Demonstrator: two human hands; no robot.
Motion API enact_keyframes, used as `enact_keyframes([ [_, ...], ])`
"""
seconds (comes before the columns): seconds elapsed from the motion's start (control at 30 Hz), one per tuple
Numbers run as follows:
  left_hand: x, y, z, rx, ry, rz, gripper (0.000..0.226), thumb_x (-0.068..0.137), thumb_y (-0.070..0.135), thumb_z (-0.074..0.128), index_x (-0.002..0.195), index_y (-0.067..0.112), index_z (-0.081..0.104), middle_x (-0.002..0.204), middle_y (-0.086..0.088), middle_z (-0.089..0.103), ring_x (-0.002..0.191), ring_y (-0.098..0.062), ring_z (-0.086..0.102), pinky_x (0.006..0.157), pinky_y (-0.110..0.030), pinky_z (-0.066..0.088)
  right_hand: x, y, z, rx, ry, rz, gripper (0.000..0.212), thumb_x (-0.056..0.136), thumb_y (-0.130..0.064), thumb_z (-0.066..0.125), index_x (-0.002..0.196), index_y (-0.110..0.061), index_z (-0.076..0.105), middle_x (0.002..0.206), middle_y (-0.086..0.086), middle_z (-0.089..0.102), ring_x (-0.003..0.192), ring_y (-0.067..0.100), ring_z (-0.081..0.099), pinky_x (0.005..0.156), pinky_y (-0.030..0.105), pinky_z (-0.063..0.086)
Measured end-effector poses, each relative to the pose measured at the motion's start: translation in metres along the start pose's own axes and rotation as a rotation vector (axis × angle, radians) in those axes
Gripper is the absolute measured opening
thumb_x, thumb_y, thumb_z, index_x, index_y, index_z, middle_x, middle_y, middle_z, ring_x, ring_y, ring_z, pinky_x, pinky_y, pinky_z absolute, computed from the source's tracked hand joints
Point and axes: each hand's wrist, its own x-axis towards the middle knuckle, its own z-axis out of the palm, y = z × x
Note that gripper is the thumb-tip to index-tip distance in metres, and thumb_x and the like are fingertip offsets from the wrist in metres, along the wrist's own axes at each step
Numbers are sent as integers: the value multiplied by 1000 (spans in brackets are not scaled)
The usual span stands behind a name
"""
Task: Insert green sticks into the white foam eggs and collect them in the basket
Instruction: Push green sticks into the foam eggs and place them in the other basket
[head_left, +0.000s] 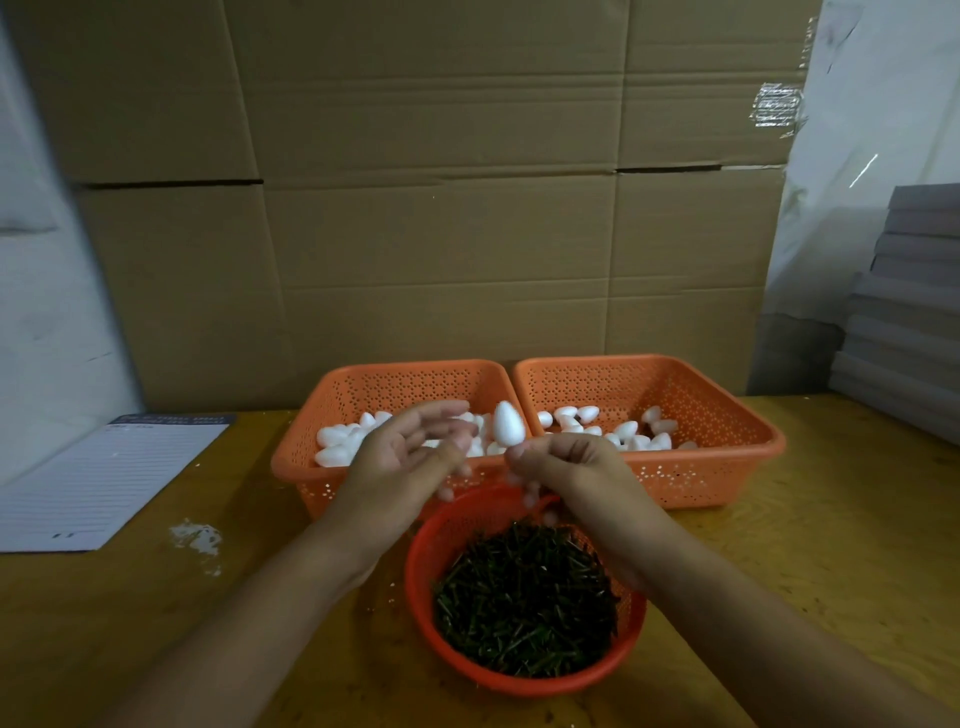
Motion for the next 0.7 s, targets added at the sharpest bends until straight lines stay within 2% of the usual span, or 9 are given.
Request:
enact_keyframes([
  [0.07, 7, 1, -8, 4, 110, -2, 20, 96, 20, 63, 114, 29, 67, 107, 9, 75, 80, -9, 70, 62, -22, 55, 5, -4, -10, 95, 98, 43, 20, 94, -20, 64, 77, -13, 72, 67, 0, 64, 56, 8, 55, 47, 20, 42],
  [0.23, 24, -6, -35, 90, 311, 33, 29, 97, 5, 56, 104, 30, 70, 99, 3, 75, 77, -7, 70, 61, -21, 54, 19, -8, -44, 298, 309, 136, 15, 96, -21, 62, 96, -8, 69, 73, -2, 70, 54, 6, 55, 44, 18, 41],
  [0.37, 30, -14, -52, 292, 314, 39, 29, 96, 13, 60, 99, 40, 70, 98, 18, 73, 87, -3, 70, 81, -40, 59, 23, -6, -61, 353, 398, 186, 17, 96, -19, 61, 104, -6, 67, 71, -2, 71, 52, 6, 60, 42, 18, 42],
  [0.43, 31, -15, -55, 401, 285, 22, 31, 96, 20, 62, 94, 50, 69, 100, 23, 72, 95, -7, 69, 89, -46, 57, 25, -5, -64, 363, 418, 189, 19, 96, -21, 60, 104, -5, 67, 72, -1, 73, 52, 7, 61, 42, 18, 43],
  [0.5, 31, -13, -55, 489, 264, 11, 25, 91, 30, 62, 92, 55, 67, 101, 27, 69, 96, -8, 68, 91, -46, 56, 26, -5, -62, 355, 426, 190, 21, 98, -23, 58, 104, -5, 67, 73, 0, 73, 53, 8, 62, 44, 19, 43],
  [0.6, 32, -13, -53, 553, 228, 2, 21, 78, 40, 54, 93, 47, 67, 99, 34, 66, 90, 4, 65, 91, -41, 55, 23, -8, -58, 319, 389, 193, 20, 97, -17, 57, 105, -4, 69, 76, 0, 73, 57, 8, 62, 48, 21, 43],
  [0.7, 35, -15, -52, 593, 176, 13, 14, 85, 36, 58, 92, 46, 64, 98, 32, 66, 88, 7, 63, 85, -34, 55, 16, -16, -51, 140, 240, 187, 17, 95, -12, 61, 107, -5, 70, 79, 2, 73, 61, 10, 63, 49, 21, 44],
])
